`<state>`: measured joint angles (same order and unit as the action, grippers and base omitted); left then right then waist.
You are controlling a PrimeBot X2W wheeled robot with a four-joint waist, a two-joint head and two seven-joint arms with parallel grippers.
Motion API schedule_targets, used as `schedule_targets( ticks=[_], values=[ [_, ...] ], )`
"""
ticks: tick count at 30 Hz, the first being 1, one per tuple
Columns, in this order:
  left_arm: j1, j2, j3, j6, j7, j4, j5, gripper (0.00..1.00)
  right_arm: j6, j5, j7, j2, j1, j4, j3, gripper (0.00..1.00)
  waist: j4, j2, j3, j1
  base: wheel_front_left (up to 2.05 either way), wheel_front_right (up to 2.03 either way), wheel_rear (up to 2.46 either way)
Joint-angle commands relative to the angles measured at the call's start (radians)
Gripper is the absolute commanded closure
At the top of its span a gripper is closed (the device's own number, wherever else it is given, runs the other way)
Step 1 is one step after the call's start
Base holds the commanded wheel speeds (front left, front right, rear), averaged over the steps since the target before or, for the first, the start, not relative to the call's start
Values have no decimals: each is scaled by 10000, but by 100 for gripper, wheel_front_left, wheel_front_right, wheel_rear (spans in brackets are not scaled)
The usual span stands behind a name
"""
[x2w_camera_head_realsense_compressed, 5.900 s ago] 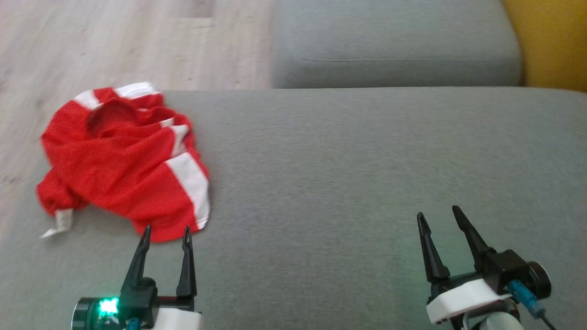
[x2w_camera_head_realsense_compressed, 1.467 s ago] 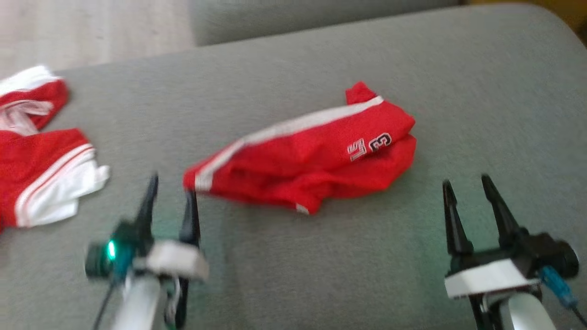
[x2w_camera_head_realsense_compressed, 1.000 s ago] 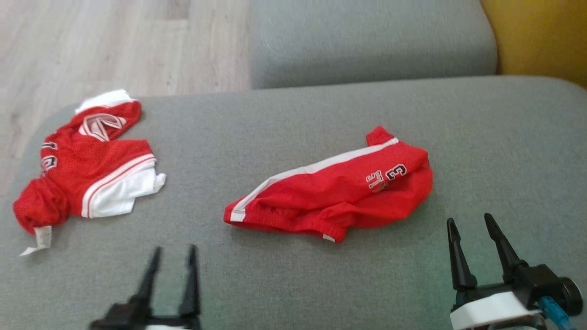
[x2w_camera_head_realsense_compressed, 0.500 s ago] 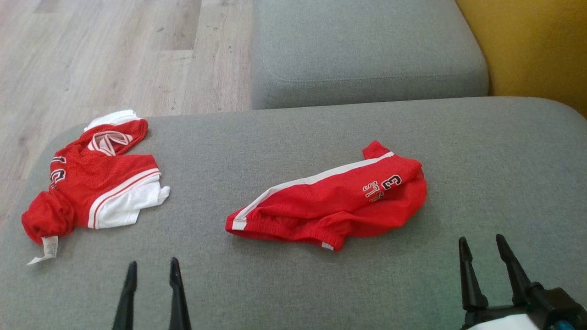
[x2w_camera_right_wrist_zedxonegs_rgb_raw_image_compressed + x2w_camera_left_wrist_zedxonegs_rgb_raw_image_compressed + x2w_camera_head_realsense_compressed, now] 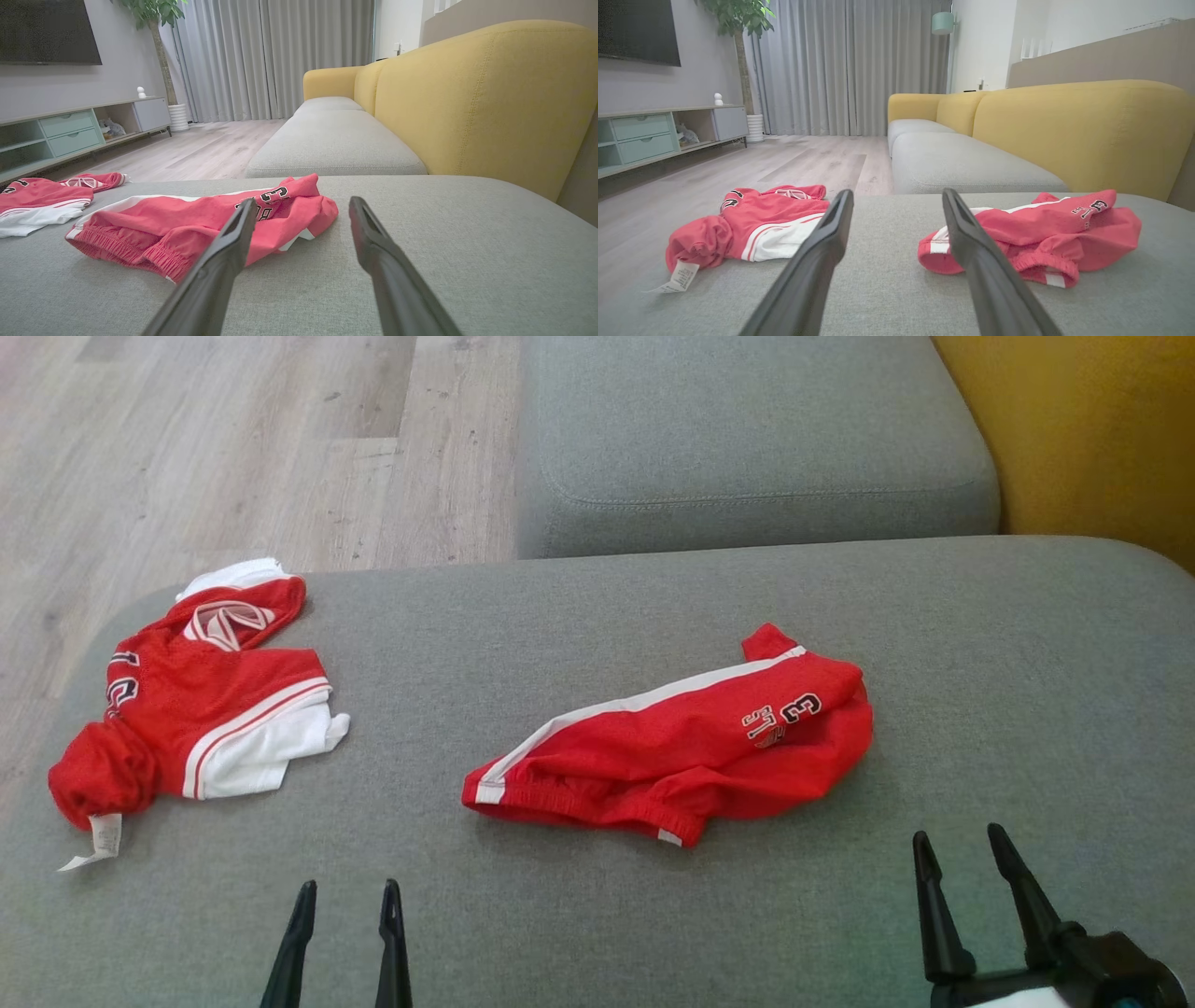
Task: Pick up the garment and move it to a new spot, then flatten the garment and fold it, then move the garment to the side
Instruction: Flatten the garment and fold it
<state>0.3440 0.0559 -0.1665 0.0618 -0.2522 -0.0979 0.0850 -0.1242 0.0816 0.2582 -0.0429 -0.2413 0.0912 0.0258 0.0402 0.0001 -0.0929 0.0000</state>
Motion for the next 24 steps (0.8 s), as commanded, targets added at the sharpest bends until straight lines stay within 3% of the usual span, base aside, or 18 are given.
schedule_targets(
  ticks=[1, 19, 24],
  values=[
    [-386, -56, 268, -16, -95, -264, -91, 0, -65, -67, 36, -74, 254, -337, 267, 0, -4, -1, 1, 0, 0, 0, 0],
    [-438, -56, 3, -120, -95, 175, -79, 0, -65, -137, 36, -74, 255, -336, 462, 0, -149, -1, 93, 0, 0, 0, 0],
    [-1072, -19, -547, -739, -95, 1206, -499, 0, -65, -212, 36, -74, 341, -359, 583, 0, -306, -1, 356, 0, 0, 0, 0]
  ],
)
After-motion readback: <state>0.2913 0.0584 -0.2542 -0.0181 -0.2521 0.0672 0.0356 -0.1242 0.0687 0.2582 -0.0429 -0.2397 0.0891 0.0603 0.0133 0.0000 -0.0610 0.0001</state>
